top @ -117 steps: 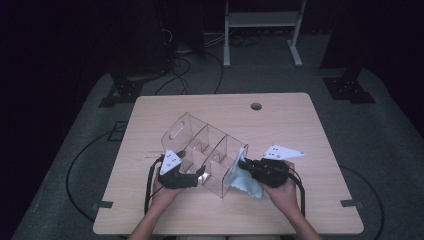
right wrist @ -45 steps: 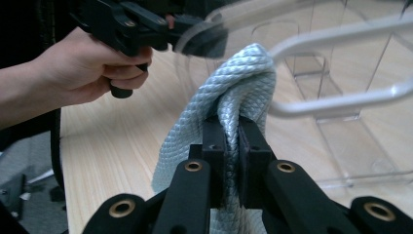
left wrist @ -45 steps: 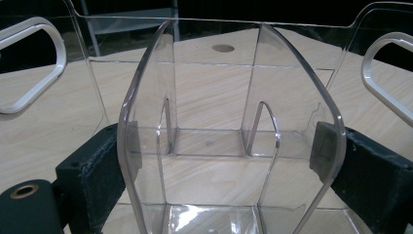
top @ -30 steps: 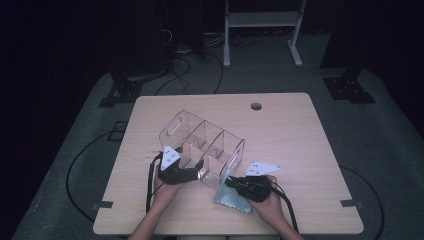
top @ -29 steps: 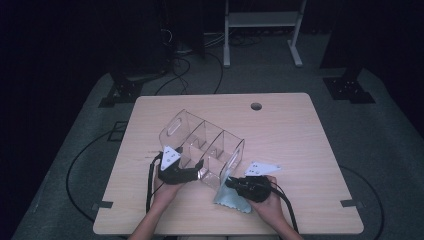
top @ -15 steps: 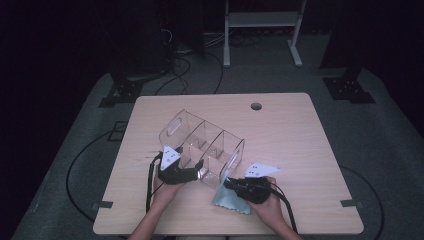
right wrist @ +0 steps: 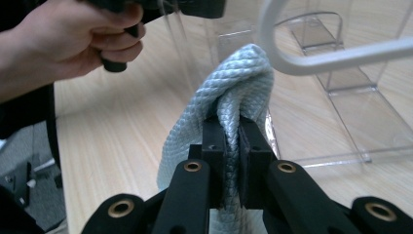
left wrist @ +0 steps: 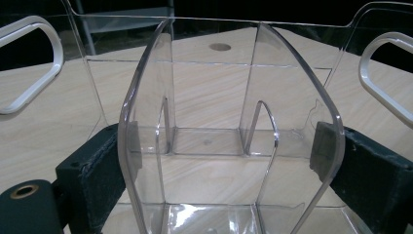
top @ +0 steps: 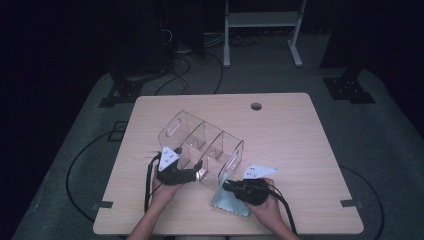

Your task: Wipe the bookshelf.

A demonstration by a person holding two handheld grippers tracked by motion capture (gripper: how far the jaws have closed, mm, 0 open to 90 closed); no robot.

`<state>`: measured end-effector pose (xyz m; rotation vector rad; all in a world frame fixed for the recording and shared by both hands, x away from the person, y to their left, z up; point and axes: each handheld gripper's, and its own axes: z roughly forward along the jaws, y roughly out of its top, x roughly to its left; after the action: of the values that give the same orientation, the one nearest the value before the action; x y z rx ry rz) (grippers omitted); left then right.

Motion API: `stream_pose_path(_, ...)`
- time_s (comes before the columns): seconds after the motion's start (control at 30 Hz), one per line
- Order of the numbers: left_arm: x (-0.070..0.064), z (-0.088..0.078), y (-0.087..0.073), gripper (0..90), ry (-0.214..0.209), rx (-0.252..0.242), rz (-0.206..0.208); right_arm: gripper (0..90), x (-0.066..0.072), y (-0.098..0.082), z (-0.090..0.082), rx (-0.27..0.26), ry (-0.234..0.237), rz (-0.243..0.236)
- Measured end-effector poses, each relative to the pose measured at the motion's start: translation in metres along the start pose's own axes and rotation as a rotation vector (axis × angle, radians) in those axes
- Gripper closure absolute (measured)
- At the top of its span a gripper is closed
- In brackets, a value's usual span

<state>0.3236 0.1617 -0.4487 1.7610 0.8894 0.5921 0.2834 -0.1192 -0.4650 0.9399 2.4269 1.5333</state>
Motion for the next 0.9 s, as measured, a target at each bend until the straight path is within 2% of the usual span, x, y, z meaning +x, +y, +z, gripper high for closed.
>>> stream_pose_path(0.1,0.000,-0.004,-0.001,7.8,-0.008,0.003,0.004,83.0,-0.001,0.000,-0.001,0.005,0.010,-0.009)
stream_pose_path(0.3,0.000,-0.005,-0.001,7.9,-0.014,0.003,0.012,83.1,-0.012,0.000,-0.002,0.002,-0.030,0.005)
stream_pose_path(0.5,0.000,-0.007,-0.002,7.9,-0.031,0.004,0.024,83.1,-0.021,-0.002,-0.001,0.009,-0.041,0.033)
stream_pose_path(0.77,-0.002,-0.008,-0.002,7.8,-0.060,0.004,0.040,83.1,-0.047,0.002,-0.011,-0.018,-0.120,0.064)
stream_pose_path(0.83,-0.003,-0.008,-0.002,7.7,-0.064,0.003,0.041,83.2,-0.047,0.002,-0.013,-0.021,-0.118,0.081)
stream_pose_path(0.9,-0.002,-0.008,-0.003,7.5,-0.072,0.004,0.043,83.2,-0.043,0.001,-0.014,-0.031,-0.107,0.075)
